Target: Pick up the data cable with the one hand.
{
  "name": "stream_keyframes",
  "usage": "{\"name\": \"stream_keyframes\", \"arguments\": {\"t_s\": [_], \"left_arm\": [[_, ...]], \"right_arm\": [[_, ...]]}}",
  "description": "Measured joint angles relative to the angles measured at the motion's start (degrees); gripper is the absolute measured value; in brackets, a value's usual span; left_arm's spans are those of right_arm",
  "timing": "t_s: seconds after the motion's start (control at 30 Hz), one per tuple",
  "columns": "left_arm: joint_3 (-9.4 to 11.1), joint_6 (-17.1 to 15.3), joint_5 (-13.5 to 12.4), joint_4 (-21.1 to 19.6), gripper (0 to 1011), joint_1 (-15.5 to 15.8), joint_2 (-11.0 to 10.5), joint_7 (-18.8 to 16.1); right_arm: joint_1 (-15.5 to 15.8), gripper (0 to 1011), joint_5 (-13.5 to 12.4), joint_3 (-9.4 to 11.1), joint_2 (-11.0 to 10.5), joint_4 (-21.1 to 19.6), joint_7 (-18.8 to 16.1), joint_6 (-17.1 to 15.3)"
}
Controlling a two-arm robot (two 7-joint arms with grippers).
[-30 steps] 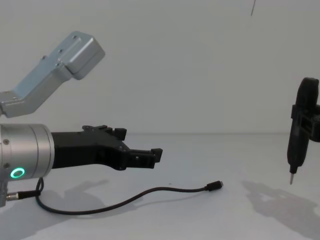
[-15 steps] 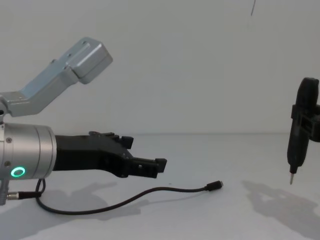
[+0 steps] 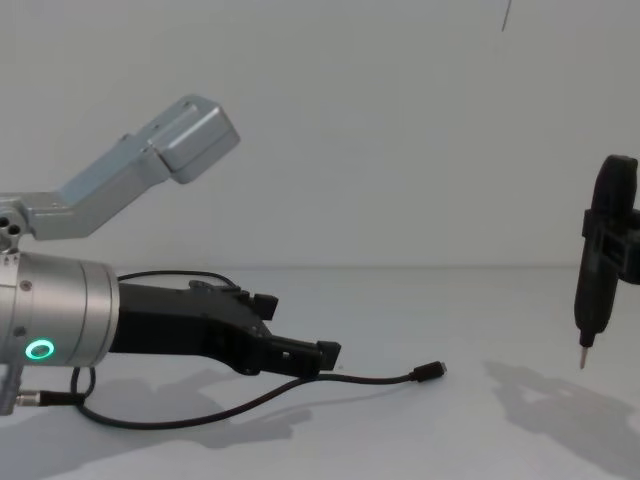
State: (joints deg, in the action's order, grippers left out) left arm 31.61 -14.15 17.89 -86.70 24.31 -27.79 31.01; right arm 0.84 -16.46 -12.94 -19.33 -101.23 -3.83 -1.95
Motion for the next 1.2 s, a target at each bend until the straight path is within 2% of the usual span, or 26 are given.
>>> {"name": "stream_keyframes", "arguments": {"t_s": [0.83,1.03,1.2], "left_arm": [[3.49,0.98,0.61,7.20,1001,3.84,2.43,3.23],[3.78,1.41,0.82,8.19,880,4.22,2.90,3.46],[3.95,1.69,0.99,8.89,721,4.46,3.23,3.60]], "right_arm": [[0.00,269,0.00,0.00,0.00,0.00,0.00,0.00],[0.00,269,0.00,0.00,0.00,0.00,0.00,0.00],[0.00,269,0.00,0.00,0.00,0.00,0.00,0.00]]}}
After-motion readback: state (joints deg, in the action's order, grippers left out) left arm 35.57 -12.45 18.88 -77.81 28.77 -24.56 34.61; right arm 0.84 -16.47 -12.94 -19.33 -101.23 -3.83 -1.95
